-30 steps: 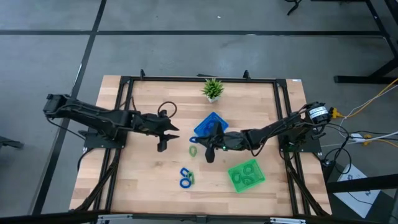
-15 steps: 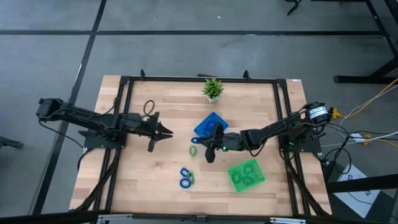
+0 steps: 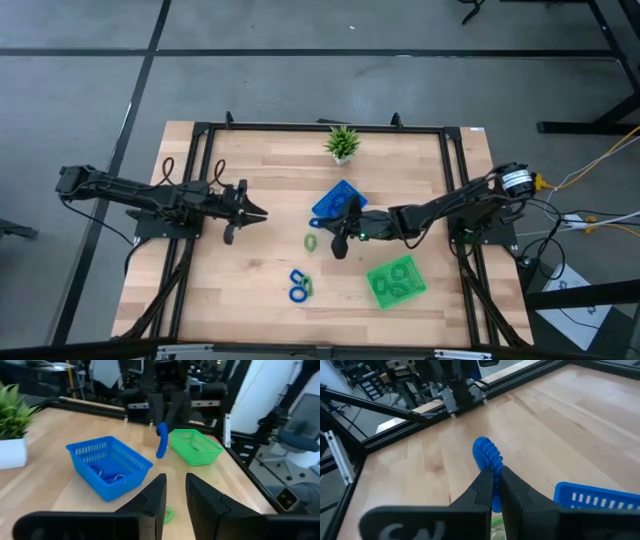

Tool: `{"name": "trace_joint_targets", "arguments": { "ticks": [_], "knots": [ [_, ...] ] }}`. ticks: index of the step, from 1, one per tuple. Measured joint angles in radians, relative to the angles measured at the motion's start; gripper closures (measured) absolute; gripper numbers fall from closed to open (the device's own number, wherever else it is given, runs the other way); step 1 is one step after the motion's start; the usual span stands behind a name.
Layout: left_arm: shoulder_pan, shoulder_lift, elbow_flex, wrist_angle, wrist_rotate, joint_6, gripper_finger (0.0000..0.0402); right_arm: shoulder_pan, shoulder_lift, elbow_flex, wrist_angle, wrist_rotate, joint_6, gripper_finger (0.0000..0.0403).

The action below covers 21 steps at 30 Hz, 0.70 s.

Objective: Sort spring keychains
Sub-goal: Put the blue spring keychain into the blue bin

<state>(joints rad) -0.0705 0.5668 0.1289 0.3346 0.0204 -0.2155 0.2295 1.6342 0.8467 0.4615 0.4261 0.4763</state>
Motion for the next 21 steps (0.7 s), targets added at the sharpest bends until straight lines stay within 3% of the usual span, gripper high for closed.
{"name": "trace_joint_targets", "arguments": {
  "ticks": [9,21],
  "knots": [
    [-0.001,-0.008,-0.001,0.001,0.0,0.011,0.033,-0.005,-0.148,0.0,-0.16,0.029,-0.015,0.0386],
    [-0.001,-0.008,-0.001,-0.003,0.002,-0.087,0.033,-0.024,-0.157,0.0,-0.277,0.044,0.063,0.0386]
  ]
}}
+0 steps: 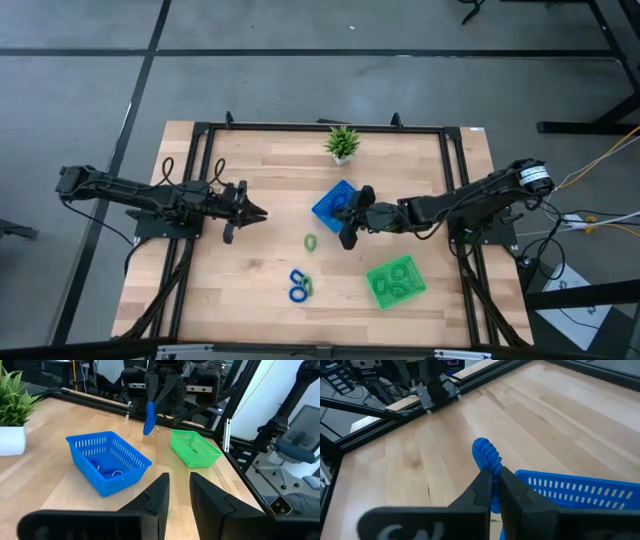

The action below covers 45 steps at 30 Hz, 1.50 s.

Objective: Sort spring keychains
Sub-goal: Put the blue spring keychain into the blue bin

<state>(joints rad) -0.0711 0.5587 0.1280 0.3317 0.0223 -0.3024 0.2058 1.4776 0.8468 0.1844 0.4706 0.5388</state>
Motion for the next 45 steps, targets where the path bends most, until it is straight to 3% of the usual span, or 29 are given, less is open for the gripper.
{"name": "trace_joint_targets", "arguments": {
  "ticks": [11,22,34,45],
  "knots": [
    [0.0,0.0,0.0,0.0,-0.004,-0.054,0.0331,0.0,0.001,0.0,-0.001,0.042,-0.023,0.0386],
    [0.0,0.0,0.0,0.0,-0.004,-0.145,0.0333,0.0,0.002,0.0,-0.047,0.201,-0.02,0.0386],
    [0.0,0.0,0.0,0.0,-0.003,-0.087,0.0331,-0.012,0.002,0.0,-0.215,0.261,0.081,0.0385],
    [0.0,0.0,0.0,0.0,-0.003,-0.052,0.0333,-0.072,0.002,0.0,-0.251,0.103,0.118,0.0385]
  ]
}}
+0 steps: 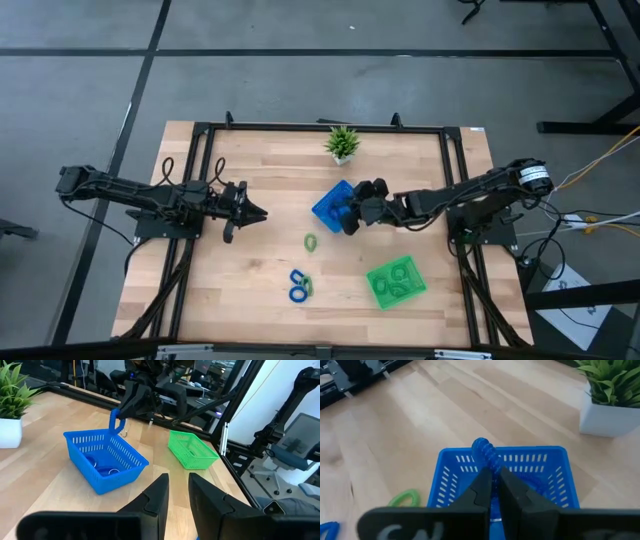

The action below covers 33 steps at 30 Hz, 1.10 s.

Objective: Sort spring keychains
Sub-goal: Put the blue spring keychain into the blue bin, then put the green spring keychain into the green bin

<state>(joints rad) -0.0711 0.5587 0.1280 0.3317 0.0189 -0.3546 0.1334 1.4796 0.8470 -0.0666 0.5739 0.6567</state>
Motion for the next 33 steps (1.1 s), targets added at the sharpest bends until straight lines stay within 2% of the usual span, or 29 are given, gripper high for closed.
{"name": "trace_joint_targets", "arguments": {
  "ticks": [8,12,19,26,33],
  "knots": [
    [0.0,0.0,0.0,0.0,0.0,0.0,0.033,-0.003,0.0,0.0,-0.023,0.0,0.052,0.0385],
    [0.0,0.0,0.0,0.0,0.0,0.001,0.0332,-0.002,0.0,0.0,-0.021,0.007,0.045,0.0369],
    [0.0,0.0,0.0,0.0,-0.076,0.001,0.0331,-0.002,0.0,0.0,-0.021,0.035,0.045,0.0302],
    [0.0,0.0,0.0,0.0,-0.081,0.002,0.0333,-0.002,0.0,0.0,-0.021,0.031,0.051,0.0222],
    [0.0,0.0,0.0,0.002,-0.08,0.002,0.033,-0.002,0.0,0.0,-0.007,-0.03,0.1,0.0189]
  ]
}}
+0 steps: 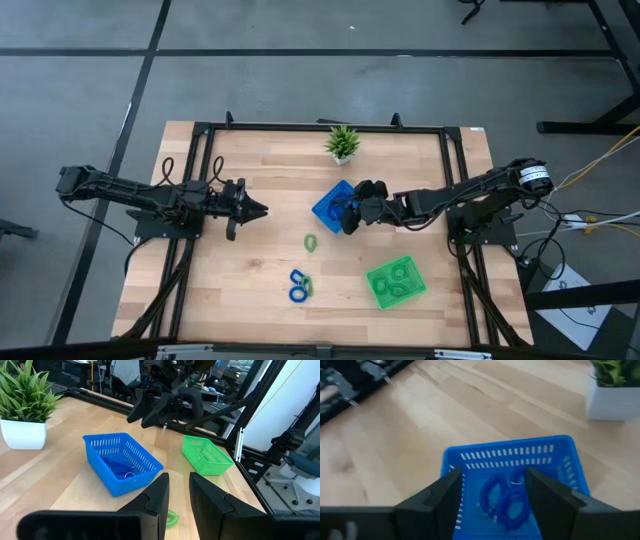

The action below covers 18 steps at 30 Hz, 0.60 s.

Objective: Sort spring keychains
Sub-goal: Put the green spring keychain into the green bin

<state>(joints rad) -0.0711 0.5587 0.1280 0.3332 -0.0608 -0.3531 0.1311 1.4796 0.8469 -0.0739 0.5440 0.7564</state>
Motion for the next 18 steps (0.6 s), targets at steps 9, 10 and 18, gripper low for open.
{"name": "trace_joint_targets", "arguments": {
  "ticks": [9,10,18],
  "knots": [
    [0.0,0.0,0.0,0.034,0.009,-0.003,0.0334,0.039,0.0,0.0,0.135,-0.023,-0.072,0.0188],
    [0.0,0.0,0.0,0.04,0.02,-0.003,0.0334,0.045,0.0,0.0,0.146,-0.023,-0.081,0.0188],
    [-0.064,0.038,0.0,0.077,0.052,-0.002,0.033,0.086,0.0,0.0,0.159,-0.022,-0.104,0.0188]
  ]
}}
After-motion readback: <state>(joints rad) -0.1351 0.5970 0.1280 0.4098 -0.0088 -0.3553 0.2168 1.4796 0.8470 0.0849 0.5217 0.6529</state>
